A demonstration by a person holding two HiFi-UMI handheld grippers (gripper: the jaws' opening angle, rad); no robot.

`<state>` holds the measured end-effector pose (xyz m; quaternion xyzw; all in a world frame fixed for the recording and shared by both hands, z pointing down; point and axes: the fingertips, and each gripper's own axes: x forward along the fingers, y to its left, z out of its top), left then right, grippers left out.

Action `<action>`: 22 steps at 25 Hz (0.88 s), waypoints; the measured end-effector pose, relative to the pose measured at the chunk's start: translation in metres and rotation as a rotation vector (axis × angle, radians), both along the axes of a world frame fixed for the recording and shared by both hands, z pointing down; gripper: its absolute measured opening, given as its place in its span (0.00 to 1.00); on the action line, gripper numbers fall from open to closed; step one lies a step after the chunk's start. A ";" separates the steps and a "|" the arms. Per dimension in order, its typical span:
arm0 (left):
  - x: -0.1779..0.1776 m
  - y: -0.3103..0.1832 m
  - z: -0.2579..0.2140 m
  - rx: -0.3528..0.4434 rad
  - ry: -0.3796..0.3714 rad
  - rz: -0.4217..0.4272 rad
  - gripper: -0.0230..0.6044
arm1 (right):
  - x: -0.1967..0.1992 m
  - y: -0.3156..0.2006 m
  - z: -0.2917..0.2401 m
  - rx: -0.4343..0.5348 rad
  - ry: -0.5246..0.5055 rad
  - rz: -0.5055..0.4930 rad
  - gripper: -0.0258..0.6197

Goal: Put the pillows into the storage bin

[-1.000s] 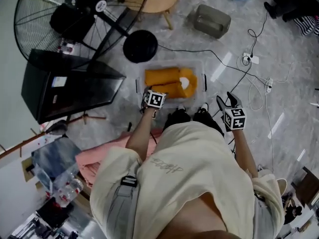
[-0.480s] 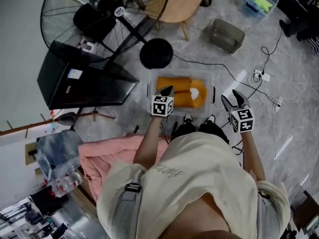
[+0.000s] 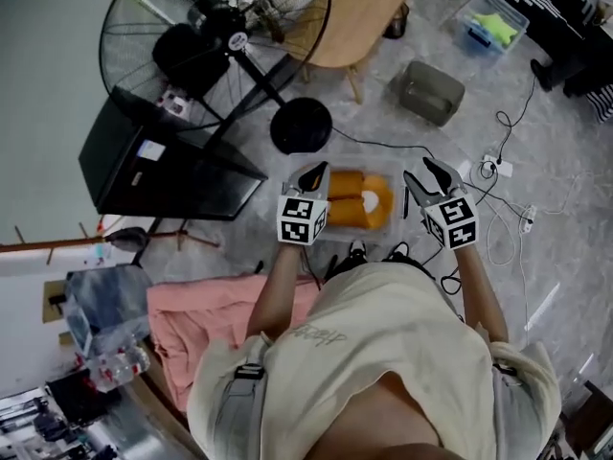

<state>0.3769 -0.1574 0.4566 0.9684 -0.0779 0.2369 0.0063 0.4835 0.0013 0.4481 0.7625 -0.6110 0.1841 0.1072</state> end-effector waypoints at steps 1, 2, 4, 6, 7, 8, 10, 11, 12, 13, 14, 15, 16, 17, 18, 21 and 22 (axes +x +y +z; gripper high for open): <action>0.000 -0.001 -0.012 -0.015 0.035 -0.011 0.06 | -0.001 -0.001 -0.007 0.010 0.007 -0.003 0.34; 0.000 -0.001 -0.025 -0.023 0.068 -0.019 0.06 | -0.001 -0.002 -0.014 0.023 0.012 -0.006 0.32; 0.003 -0.001 -0.046 -0.020 0.118 -0.023 0.06 | -0.002 -0.003 -0.030 0.060 0.013 -0.011 0.32; 0.006 -0.001 -0.061 -0.005 0.147 -0.018 0.06 | -0.001 -0.001 -0.043 0.080 0.021 -0.002 0.28; 0.006 -0.001 -0.067 0.003 0.157 -0.016 0.06 | 0.001 0.000 -0.047 0.077 0.033 0.012 0.25; 0.007 -0.001 -0.073 0.009 0.166 -0.014 0.06 | 0.003 0.001 -0.051 0.071 0.047 0.029 0.21; 0.009 -0.001 -0.083 0.016 0.187 -0.008 0.06 | 0.006 0.003 -0.059 0.073 0.065 0.058 0.10; 0.011 -0.001 -0.088 0.016 0.196 -0.003 0.06 | 0.007 0.004 -0.063 0.083 0.064 0.063 0.06; 0.013 0.000 -0.092 0.016 0.202 0.003 0.06 | 0.008 0.004 -0.069 0.097 0.059 0.062 0.04; 0.015 0.001 -0.095 0.017 0.206 0.009 0.06 | 0.007 0.004 -0.073 0.112 0.053 0.057 0.04; 0.017 0.002 -0.098 0.017 0.207 0.016 0.06 | 0.006 0.005 -0.078 0.126 0.051 0.050 0.04; 0.019 0.004 -0.099 0.014 0.210 0.024 0.06 | 0.005 0.005 -0.083 0.139 0.055 0.043 0.04; 0.020 0.006 -0.100 0.008 0.214 0.032 0.06 | 0.002 0.006 -0.087 0.154 0.062 0.033 0.04; 0.021 0.007 -0.099 0.002 0.218 0.039 0.06 | -0.001 0.006 -0.090 0.168 0.069 0.019 0.04; 0.022 0.008 -0.096 -0.003 0.218 0.044 0.06 | -0.005 0.006 -0.093 0.180 0.075 0.005 0.04; 0.020 0.009 -0.088 -0.010 0.202 0.043 0.06 | -0.013 0.007 -0.096 0.196 0.083 -0.012 0.04; 0.019 0.010 -0.088 -0.009 0.200 0.042 0.06 | -0.014 0.009 -0.098 0.208 0.091 -0.011 0.04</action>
